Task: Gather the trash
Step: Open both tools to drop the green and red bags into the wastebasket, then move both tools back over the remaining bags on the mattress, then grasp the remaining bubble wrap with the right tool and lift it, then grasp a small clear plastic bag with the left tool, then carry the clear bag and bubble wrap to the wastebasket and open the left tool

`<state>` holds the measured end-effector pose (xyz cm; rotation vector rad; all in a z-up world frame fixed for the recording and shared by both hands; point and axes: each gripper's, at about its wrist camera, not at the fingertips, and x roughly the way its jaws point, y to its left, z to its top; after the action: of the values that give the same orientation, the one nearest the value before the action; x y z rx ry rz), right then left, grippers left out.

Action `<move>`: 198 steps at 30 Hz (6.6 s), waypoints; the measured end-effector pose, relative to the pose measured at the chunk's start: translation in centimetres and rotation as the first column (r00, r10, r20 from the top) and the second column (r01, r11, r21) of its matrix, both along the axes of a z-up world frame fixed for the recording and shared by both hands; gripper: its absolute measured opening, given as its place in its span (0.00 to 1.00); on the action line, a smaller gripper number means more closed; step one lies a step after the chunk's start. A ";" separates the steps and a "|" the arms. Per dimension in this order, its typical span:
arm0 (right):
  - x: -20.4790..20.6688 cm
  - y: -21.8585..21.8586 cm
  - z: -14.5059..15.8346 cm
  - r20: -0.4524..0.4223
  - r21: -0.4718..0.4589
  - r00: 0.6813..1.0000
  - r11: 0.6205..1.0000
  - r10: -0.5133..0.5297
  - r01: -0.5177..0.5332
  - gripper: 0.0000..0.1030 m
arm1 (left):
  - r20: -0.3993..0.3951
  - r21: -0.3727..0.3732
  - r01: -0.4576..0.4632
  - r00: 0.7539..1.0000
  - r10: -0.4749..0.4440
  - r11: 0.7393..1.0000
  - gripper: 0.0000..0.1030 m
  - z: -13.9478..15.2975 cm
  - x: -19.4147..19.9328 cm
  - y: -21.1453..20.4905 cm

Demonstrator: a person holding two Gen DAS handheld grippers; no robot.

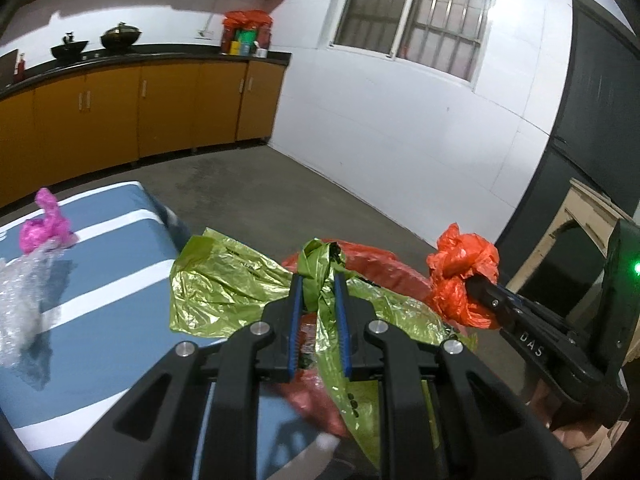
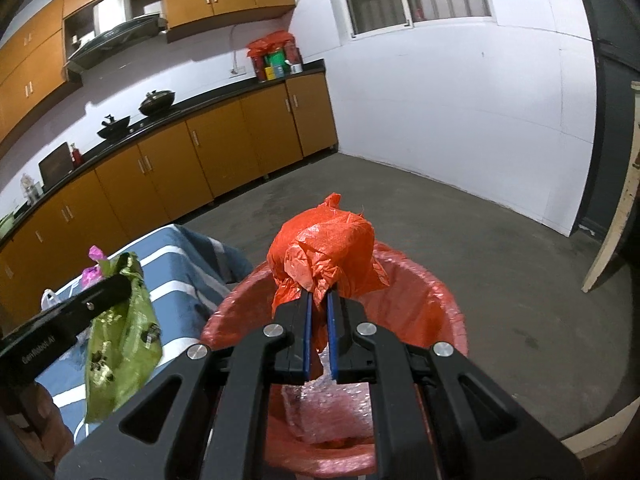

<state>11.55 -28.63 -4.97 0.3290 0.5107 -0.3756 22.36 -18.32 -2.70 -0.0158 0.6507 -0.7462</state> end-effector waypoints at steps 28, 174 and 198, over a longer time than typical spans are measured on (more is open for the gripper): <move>0.4 -2.3 -1.2 -0.023 0.056 1.000 0.998 -0.018 0.019 0.27 | -0.036 0.071 -0.068 0.997 0.070 0.995 0.44 -3.5 2.2 -0.7; 11.8 16.4 -0.7 -0.009 -0.002 0.896 0.896 0.445 -0.445 0.12 | -0.118 0.116 -0.504 0.849 0.515 0.856 0.24 -4.9 8.1 22.0; 6.3 8.2 -0.7 -0.028 -0.008 0.961 0.962 0.274 -0.274 0.12 | -0.050 0.046 -0.283 0.957 0.285 0.958 0.24 0.5 3.1 12.6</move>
<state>17.82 -20.38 -5.65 0.2376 0.5714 -0.1141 25.49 -5.74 -2.25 -0.0937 0.6992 -0.4561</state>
